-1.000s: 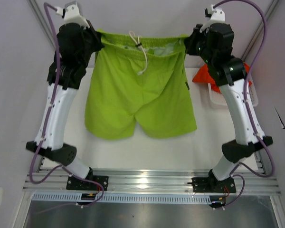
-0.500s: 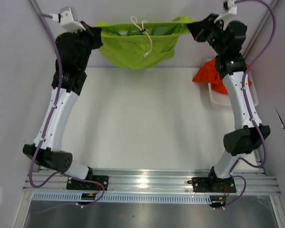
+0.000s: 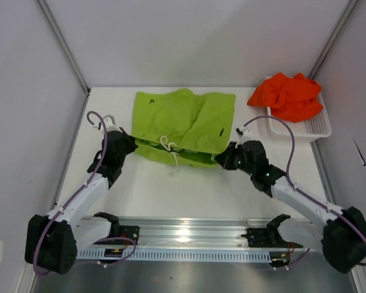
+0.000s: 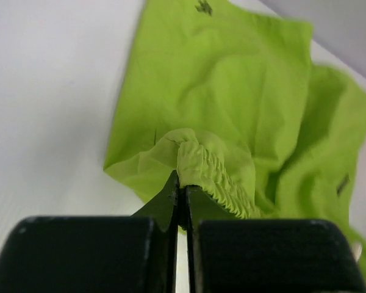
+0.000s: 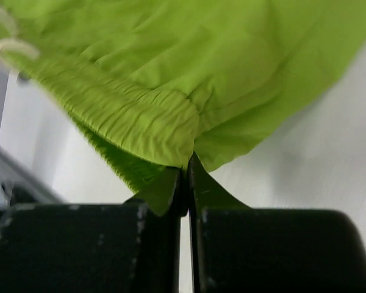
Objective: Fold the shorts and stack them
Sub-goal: Flatten the shorts out
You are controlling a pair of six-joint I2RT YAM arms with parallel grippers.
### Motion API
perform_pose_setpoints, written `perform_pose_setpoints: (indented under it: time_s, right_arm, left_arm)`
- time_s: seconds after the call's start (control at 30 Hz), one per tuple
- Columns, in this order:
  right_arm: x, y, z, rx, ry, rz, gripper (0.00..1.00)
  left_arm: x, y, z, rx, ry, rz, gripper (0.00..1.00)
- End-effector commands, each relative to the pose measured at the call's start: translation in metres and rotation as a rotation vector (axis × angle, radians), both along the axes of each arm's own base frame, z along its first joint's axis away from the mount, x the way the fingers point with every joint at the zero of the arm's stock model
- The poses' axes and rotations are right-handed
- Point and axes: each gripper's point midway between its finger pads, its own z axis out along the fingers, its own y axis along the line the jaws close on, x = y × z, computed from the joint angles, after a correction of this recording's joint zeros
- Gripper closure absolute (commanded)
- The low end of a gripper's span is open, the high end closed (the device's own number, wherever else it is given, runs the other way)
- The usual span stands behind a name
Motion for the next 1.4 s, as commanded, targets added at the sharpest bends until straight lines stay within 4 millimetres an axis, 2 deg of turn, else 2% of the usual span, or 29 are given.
perform_pose_setpoints:
  time_s: [0.0,0.03,0.07,0.1,0.17,0.2,0.23,0.27,0.3,0.37,0.4,0.43,0.47,0.5,0.53,0.57,0.6,0.63,0.67,0.7,0.73,0.8,0.83,0.87,0.9,1.07,1.1,1.3,1.37]
  right_arm:
    - [-0.041,0.023,0.039,-0.049,-0.219,0.002,1.00]
    - [-0.057,0.028,0.031,-0.095,-0.246,0.053,0.91]
    - [-0.072,0.037,0.023,-0.136,-0.258,0.110,0.88]
    - [-0.102,0.059,0.019,-0.162,-0.286,0.223,0.79]
    - [-0.125,0.072,0.014,-0.229,-0.345,0.336,0.75]
    - [-0.137,0.080,0.016,-0.228,-0.367,0.401,0.68]
    - [-0.151,0.088,0.018,-0.226,-0.386,0.471,0.66]
    - [-0.160,0.092,0.018,-0.234,-0.401,0.542,0.64]
    - [-0.162,0.096,0.028,-0.219,-0.421,0.569,0.55]
    - [-0.163,0.097,0.040,-0.211,-0.453,0.594,0.42]
    - [-0.157,0.096,0.050,-0.200,-0.469,0.574,0.30]
    - [-0.138,0.089,0.057,-0.202,-0.468,0.508,0.26]
    - [-0.121,0.083,0.053,-0.222,-0.440,0.457,0.23]
    - [-0.106,0.083,0.063,-0.180,-0.403,0.422,0.23]
    - [-0.088,0.079,0.062,-0.164,-0.360,0.388,0.24]
    - [-0.048,0.050,0.053,-0.185,-0.273,0.264,0.26]
    - [-0.033,0.050,0.031,-0.168,-0.150,0.238,0.30]
    - [-0.011,0.046,0.041,-0.149,-0.129,0.189,0.30]
    - [0.003,0.038,0.031,-0.161,-0.066,0.157,0.30]
    - [0.027,0.021,0.004,-0.180,0.041,0.078,0.32]
    - [0.044,0.022,0.013,-0.158,0.051,0.061,0.34]
    - [0.069,0.003,0.001,-0.144,0.119,-0.008,0.38]
    - [0.078,-0.002,-0.014,-0.126,0.182,-0.056,0.37]
    - [0.087,-0.006,-0.015,-0.095,0.193,-0.076,0.37]
    - [0.096,-0.022,-0.020,-0.069,0.218,-0.130,0.38]
    - [0.118,-0.048,-0.047,0.014,0.282,-0.245,0.42]
    - [0.120,-0.051,-0.050,0.020,0.286,-0.256,0.44]
    - [0.139,-0.060,-0.064,0.037,0.307,-0.326,0.43]
    - [0.141,-0.061,-0.071,0.035,0.323,-0.346,0.43]
  left_arm:
    - [-0.004,0.054,0.032,-0.001,-0.100,0.273,1.00]
    - [-0.007,0.058,0.027,0.004,-0.080,0.299,1.00]
    - [-0.008,0.064,0.020,0.014,-0.055,0.322,1.00]
    - [-0.013,0.075,0.007,0.024,-0.007,0.357,1.00]
    - [-0.010,0.086,-0.006,0.012,0.037,0.382,1.00]
    - [-0.010,0.104,-0.010,0.003,0.052,0.427,1.00]
    - [-0.007,0.108,-0.011,-0.026,0.064,0.432,1.00]
    - [-0.007,0.111,-0.015,-0.039,0.080,0.437,1.00]
    - [-0.008,0.129,-0.015,-0.053,0.083,0.484,1.00]
    - [-0.010,0.130,-0.016,-0.075,0.078,0.481,1.00]
    - [-0.013,0.132,-0.010,-0.079,0.052,0.487,1.00]
    - [-0.018,0.133,-0.015,-0.083,0.057,0.499,0.92]
    - [-0.021,0.133,-0.013,-0.087,0.045,0.504,0.84]
    - [-0.026,0.135,-0.010,-0.089,0.026,0.516,0.70]
    - [-0.029,0.137,-0.011,-0.096,0.023,0.533,0.34]
    - [-0.034,0.140,-0.013,-0.097,0.028,0.552,0.16]
    - [-0.037,0.145,-0.012,-0.103,0.025,0.571,0.03]
    - [-0.038,0.146,-0.011,-0.106,0.026,0.575,0.01]
    - [-0.038,0.147,-0.008,-0.109,0.036,0.570,0.01]
    - [-0.040,0.151,-0.008,-0.106,0.051,0.583,0.01]
    - [-0.042,0.152,-0.011,-0.099,0.073,0.587,0.01]
    - [-0.044,0.153,-0.003,-0.086,0.083,0.594,0.01]
    - [-0.044,0.153,-0.001,-0.081,0.081,0.588,0.01]
    - [-0.044,0.152,0.005,-0.088,0.066,0.579,0.01]
    - [-0.043,0.143,0.006,-0.113,0.068,0.540,0.01]
    - [-0.038,0.098,0.011,-0.130,0.052,0.376,0.01]
    - [-0.038,0.080,0.010,-0.121,0.061,0.321,0.01]
    - [-0.047,0.044,0.003,-0.047,0.130,0.182,0.01]
    - [-0.054,0.039,-0.001,-0.025,0.154,0.166,0.01]
